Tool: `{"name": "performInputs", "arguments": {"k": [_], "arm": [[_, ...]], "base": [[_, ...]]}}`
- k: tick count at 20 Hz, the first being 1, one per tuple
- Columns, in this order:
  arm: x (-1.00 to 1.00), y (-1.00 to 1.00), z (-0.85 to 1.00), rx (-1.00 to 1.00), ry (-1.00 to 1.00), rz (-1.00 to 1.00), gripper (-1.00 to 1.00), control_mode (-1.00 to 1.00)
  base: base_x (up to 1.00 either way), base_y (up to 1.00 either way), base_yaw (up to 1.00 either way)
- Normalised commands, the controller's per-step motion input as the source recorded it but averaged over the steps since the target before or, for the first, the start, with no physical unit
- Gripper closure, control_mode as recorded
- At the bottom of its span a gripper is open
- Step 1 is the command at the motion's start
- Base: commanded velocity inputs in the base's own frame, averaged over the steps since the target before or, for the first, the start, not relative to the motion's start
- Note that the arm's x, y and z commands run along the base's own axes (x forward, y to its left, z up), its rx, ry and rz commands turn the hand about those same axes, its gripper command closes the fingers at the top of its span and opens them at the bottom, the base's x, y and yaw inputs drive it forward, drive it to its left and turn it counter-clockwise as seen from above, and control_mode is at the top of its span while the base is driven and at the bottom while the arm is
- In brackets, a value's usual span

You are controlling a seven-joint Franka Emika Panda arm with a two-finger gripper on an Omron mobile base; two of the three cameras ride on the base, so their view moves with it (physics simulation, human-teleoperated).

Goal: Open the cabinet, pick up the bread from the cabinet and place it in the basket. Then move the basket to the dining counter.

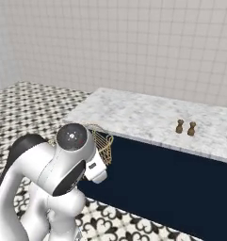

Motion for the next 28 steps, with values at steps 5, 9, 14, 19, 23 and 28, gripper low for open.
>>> {"name": "performInputs", "arguments": {"k": [5, 9, 14, 19, 23, 28], "arm": [[0.00, 0.00, 0.00, 0.00, 0.00, 0.00, 1.00, 1.00], [0.00, 0.00, 0.00, 0.00, 0.00, 0.00, 1.00, 1.00], [0.00, 0.00, 0.00, 0.00, 0.00, 0.00, 1.00, 1.00], [0.12, 0.00, 0.00, 0.04, 0.00, -0.01, 1.00, -1.00], [0.66, -0.15, -0.01, 0.24, -0.01, -0.04, 1.00, -1.00], [0.77, -0.08, -0.04, 0.22, -0.04, -0.07, 1.00, -1.00]], "base": [[0.48, 0.69, -0.07], [0.94, 0.20, -0.02], [0.93, -0.05, -0.07], [0.42, -0.05, -0.06], [0.00, 0.00, 0.00], [0.00, 0.00, 0.00]]}}
